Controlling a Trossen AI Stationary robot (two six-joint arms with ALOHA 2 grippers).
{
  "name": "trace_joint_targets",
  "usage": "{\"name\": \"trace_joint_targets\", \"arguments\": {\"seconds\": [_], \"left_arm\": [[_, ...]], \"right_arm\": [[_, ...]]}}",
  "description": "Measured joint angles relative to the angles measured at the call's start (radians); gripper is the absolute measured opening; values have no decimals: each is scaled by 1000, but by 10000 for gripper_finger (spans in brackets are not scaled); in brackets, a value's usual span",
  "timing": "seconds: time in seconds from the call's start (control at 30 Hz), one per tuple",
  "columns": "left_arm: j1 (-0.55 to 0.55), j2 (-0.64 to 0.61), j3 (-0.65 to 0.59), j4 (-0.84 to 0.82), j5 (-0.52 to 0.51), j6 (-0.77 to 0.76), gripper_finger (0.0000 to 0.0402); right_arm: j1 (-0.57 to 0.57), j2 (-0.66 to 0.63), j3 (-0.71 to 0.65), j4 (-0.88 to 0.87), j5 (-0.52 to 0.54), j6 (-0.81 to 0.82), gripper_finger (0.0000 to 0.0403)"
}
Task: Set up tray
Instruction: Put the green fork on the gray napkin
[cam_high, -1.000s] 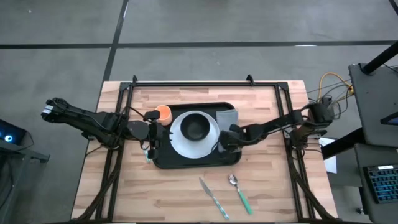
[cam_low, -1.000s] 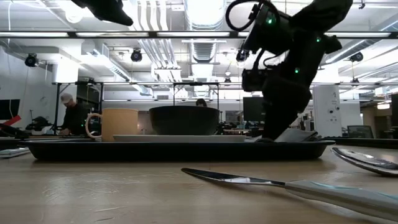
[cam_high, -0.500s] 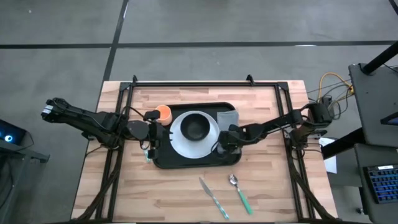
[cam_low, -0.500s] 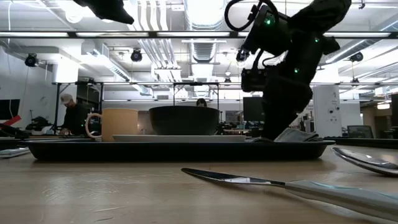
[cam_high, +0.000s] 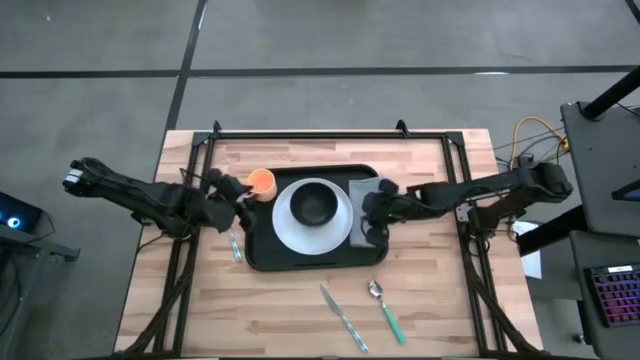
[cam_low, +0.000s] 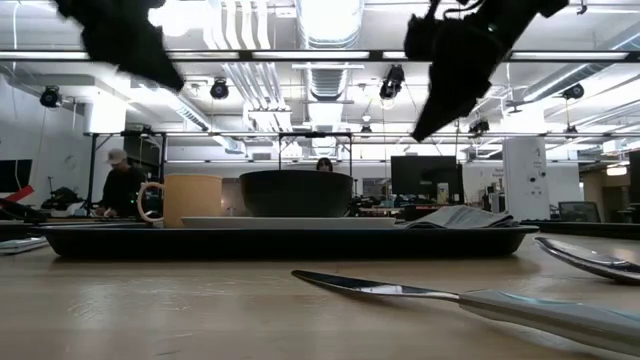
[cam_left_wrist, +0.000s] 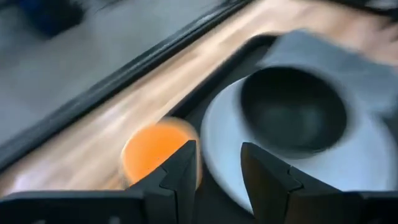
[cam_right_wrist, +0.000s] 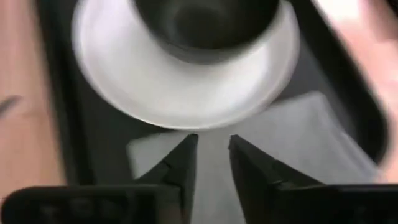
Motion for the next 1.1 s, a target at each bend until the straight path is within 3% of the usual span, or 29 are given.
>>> {"name": "trace_joint_targets", "arguments": {"seconds": [0.27,0.47,0.7,0.9,1.0,1.1], "left_arm": [[-7,-28,-229,-18,-69,-553,106],[-26,36,-258,-20,-57,-790,106],[-68,176,-131,-107,-39,-903,106],[-134,343,84,-434,-23,-1121,106],[-159,452,206,-587,49,-1235,106],[-168,573,289,-720,201,-1321,106]], "right_arm": [[-1,-61,-1,-75,237,28,170],[0,-86,0,-69,273,37,198],[0,-89,0,-98,273,32,205],[0,-89,0,-107,273,17,206],[-2,-88,0,-103,277,-10,206],[-7,-88,0,-94,310,-21,206]]}}
